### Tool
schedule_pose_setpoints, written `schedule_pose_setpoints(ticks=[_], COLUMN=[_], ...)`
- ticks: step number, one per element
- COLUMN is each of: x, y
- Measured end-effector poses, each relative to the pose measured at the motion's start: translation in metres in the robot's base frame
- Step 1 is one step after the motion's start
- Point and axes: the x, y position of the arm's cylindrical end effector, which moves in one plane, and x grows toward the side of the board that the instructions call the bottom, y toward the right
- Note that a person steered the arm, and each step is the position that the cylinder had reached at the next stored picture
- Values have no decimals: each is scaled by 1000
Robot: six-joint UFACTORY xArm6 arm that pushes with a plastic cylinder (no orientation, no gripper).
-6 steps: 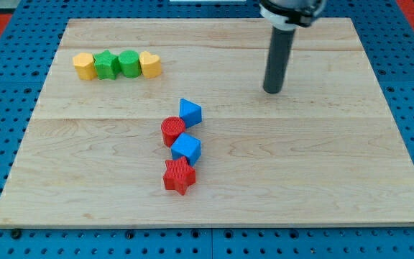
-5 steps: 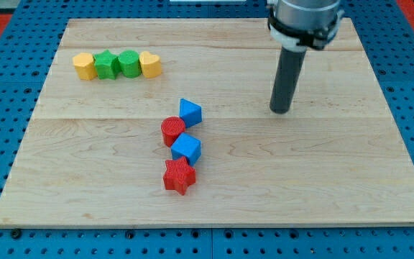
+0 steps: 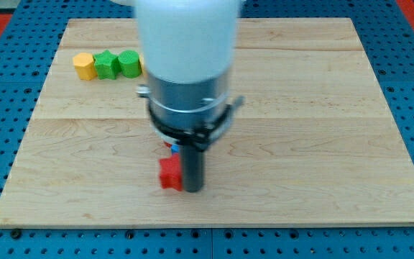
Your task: Push the red star to the bottom left corner
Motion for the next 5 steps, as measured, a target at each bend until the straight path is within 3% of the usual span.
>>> schedule_pose_setpoints(ticks=[1, 2, 4, 5], x=[-16, -16, -68, -63], y=[-52, -46, -53, -115])
